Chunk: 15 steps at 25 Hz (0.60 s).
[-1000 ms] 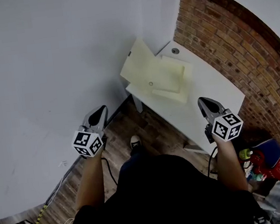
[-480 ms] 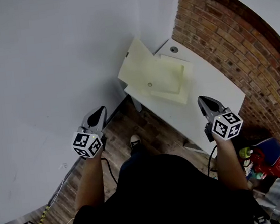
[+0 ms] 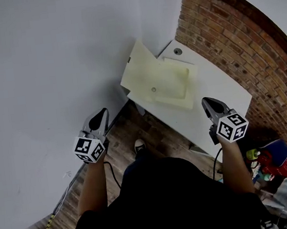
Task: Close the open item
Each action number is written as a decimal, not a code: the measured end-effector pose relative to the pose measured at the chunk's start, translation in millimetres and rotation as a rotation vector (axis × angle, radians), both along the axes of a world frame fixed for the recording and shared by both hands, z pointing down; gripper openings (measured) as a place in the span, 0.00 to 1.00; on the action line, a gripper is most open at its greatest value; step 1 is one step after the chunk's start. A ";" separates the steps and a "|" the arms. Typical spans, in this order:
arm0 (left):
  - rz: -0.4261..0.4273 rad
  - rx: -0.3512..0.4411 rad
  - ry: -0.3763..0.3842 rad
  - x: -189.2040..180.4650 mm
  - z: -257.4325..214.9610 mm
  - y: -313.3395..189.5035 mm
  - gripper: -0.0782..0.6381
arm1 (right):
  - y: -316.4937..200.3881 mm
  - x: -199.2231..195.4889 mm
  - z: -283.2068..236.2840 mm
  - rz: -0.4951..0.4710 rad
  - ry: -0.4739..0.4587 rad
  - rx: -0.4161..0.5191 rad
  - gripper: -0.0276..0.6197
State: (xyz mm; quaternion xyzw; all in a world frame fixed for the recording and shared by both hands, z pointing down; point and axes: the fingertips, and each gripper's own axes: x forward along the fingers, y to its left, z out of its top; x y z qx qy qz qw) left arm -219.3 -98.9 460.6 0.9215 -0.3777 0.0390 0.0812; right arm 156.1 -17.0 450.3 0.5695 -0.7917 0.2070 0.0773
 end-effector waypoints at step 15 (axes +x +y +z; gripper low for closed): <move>0.036 -0.025 0.008 -14.6 7.1 -65.5 0.11 | -53.9 -20.0 8.3 0.041 0.019 -0.045 0.04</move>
